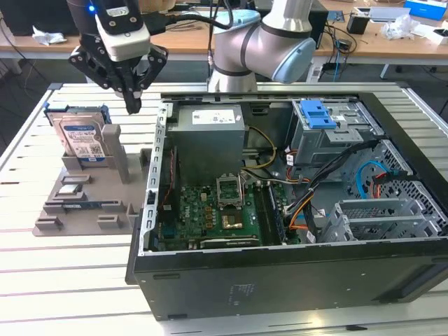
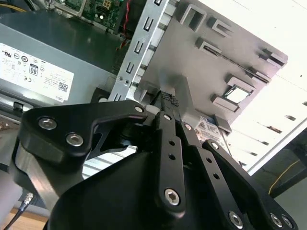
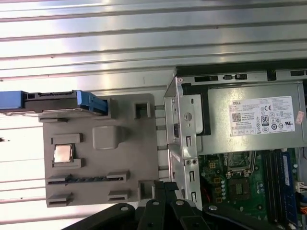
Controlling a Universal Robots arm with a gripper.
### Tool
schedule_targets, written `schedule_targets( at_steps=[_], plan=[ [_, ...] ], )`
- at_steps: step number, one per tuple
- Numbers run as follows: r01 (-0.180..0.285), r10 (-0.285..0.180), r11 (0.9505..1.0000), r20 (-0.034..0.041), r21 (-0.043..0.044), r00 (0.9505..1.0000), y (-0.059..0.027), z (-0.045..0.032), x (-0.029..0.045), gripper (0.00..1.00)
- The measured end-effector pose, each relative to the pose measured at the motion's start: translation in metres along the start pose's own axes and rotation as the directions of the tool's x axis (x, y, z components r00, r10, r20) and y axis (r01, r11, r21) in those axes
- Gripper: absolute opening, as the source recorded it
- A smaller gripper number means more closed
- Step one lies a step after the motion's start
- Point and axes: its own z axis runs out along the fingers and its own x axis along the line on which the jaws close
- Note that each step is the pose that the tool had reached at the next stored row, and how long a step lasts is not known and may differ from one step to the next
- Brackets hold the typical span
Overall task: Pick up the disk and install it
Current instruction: 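Reach for the disk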
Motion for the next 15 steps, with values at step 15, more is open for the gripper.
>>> schedule_targets(
  at_steps=[15],
  plan=[
    [0.0,0.0,1.0,-0.0001,0.0001,1.0,-0.0032,-0.0012,0.0434,0.11]
  ],
)
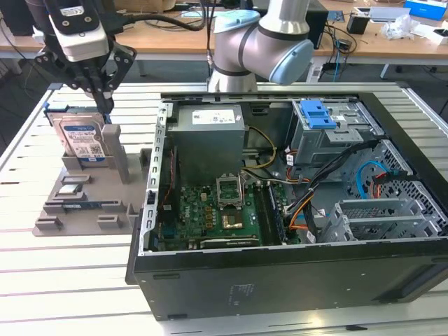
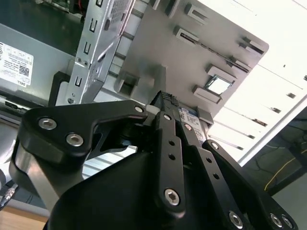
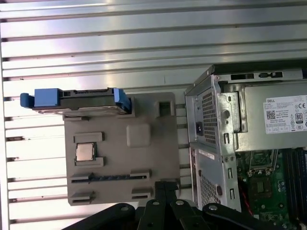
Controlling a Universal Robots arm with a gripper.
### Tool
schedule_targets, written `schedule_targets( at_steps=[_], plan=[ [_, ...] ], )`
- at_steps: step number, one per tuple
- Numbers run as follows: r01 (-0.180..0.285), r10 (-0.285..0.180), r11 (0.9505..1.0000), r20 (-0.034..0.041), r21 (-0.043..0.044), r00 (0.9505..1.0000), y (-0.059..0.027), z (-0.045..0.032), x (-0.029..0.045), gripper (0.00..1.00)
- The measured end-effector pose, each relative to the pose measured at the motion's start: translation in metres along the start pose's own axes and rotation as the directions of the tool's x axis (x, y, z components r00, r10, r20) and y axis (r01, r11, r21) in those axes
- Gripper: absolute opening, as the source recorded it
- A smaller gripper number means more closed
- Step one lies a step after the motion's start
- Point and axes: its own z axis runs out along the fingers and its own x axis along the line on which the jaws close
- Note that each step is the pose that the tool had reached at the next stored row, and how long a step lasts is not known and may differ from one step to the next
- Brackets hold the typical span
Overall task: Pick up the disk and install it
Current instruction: 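Reach for the disk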
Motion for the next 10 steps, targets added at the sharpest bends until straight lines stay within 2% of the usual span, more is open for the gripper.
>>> schedule_targets(
  at_steps=[7,10],
  plan=[
    [0.0,0.0,1.0,0.0,0.0,1.0,-0.0016,-0.0006,0.0221,0.11],
    [0.0,0.0,1.0,0.0001,-0.0001,1.0,-0.002,-0.0007,0.0274,0.11]
  ],
)
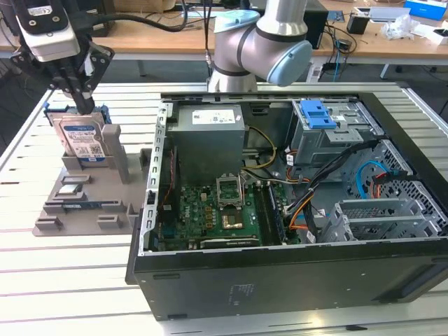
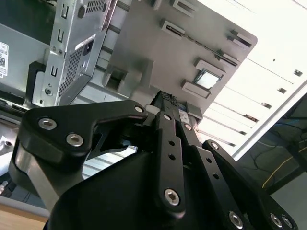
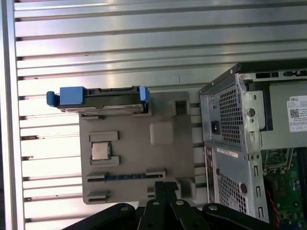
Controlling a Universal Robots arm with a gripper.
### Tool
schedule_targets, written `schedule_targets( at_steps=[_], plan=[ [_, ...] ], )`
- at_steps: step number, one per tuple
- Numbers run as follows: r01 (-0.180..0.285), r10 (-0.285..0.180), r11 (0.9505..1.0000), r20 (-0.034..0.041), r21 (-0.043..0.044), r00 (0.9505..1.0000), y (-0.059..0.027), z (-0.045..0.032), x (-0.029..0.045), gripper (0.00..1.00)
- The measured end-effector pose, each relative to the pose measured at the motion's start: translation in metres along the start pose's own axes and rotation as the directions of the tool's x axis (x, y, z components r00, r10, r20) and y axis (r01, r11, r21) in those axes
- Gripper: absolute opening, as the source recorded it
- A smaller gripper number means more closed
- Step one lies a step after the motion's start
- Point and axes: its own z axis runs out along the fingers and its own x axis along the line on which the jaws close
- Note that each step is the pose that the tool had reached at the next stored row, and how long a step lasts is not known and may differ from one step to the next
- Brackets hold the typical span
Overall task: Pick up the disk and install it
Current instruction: 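Reach for the disk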
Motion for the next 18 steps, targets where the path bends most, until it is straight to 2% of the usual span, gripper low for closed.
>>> schedule_targets(
  at_steps=[13,18],
  plan=[
    [0.0,0.0,1.0,-0.0001,0.0,1.0,-0.0018,-0.0008,0.0306,0.11],
    [0.0,0.0,1.0,0.0001,0.0002,1.0,0.0035,-0.0007,0.0447,0.11]
  ],
)
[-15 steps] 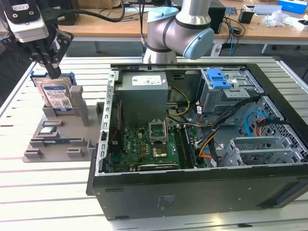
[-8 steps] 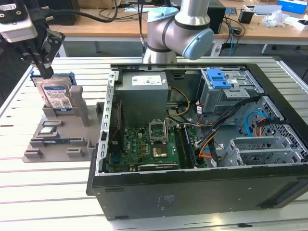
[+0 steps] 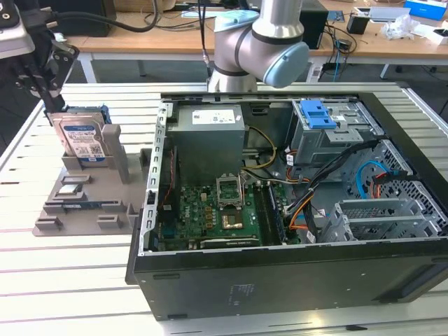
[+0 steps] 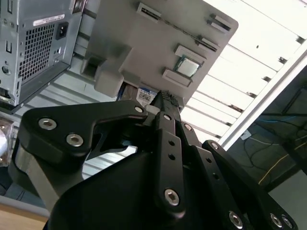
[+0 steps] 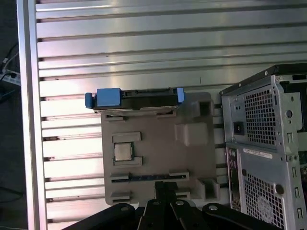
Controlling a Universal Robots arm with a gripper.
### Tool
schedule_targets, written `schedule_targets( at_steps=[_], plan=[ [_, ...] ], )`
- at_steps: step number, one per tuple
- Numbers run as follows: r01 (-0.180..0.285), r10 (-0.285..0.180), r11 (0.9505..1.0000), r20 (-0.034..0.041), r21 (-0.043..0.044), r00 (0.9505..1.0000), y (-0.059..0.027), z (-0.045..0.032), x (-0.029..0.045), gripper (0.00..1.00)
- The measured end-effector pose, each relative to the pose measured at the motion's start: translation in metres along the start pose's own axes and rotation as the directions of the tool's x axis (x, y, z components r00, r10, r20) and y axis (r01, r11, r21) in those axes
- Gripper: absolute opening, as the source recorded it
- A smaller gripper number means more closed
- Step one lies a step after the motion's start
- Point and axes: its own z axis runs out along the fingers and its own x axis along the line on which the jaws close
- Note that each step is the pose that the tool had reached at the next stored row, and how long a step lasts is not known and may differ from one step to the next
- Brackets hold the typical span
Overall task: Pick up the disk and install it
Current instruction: 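Reach for the disk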
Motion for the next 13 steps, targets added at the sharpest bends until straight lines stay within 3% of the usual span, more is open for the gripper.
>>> schedule_targets(
  at_steps=[13],
  plan=[
    [0.0,0.0,1.0,-0.0001,0.0,1.0,0.0193,0.001,0.0241,0.11]
  ],
)
